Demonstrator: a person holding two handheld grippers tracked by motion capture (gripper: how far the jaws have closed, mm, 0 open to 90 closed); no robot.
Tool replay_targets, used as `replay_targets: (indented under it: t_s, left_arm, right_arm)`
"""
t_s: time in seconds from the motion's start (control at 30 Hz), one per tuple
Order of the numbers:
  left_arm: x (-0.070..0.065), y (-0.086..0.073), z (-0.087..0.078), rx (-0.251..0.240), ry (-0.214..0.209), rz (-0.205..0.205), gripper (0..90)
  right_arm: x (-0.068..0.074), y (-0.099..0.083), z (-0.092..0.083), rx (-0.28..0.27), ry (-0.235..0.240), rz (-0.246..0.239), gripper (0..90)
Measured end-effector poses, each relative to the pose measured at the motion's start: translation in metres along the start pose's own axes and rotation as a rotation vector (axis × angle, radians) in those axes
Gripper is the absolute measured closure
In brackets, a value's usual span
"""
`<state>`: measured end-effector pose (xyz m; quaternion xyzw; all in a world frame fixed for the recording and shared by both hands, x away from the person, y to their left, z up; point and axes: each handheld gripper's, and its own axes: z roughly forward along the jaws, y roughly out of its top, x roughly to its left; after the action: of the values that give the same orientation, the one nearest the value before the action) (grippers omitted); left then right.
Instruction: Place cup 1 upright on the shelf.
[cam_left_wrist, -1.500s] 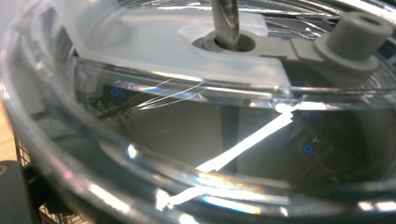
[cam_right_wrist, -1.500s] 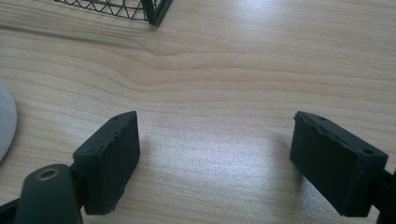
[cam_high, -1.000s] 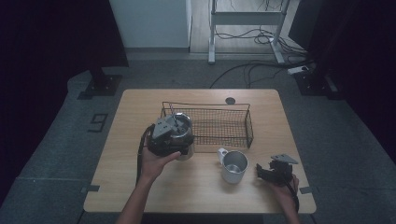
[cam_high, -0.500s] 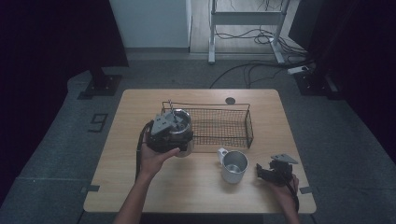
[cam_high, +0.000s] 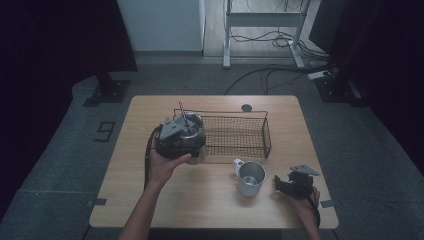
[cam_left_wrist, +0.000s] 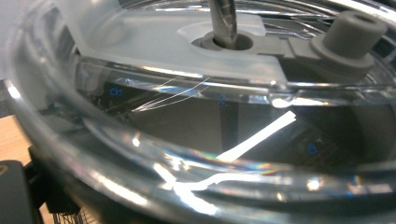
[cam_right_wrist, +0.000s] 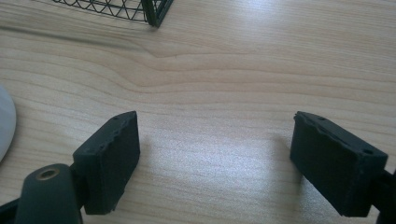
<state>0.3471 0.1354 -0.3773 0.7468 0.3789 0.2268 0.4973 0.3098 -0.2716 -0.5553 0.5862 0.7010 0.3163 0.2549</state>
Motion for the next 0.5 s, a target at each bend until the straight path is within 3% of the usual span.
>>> replay_targets:
  t_s: [0.17, 0.5]
  left_arm:
    - [0.0020, 0.0042, 0.0026, -0.009, -0.017, -0.003, 3.9]
    - [0.0065, 0.0109, 0.0074, -0.022, -0.009, -0.006, 3.9]
  right_arm:
    - [0.0000, 0.0000, 0.0000, 0.000, 0.000, 0.000, 15.7]
    - [0.0000, 0.0000, 0.0000, 0.000, 0.000, 0.000, 15.7]
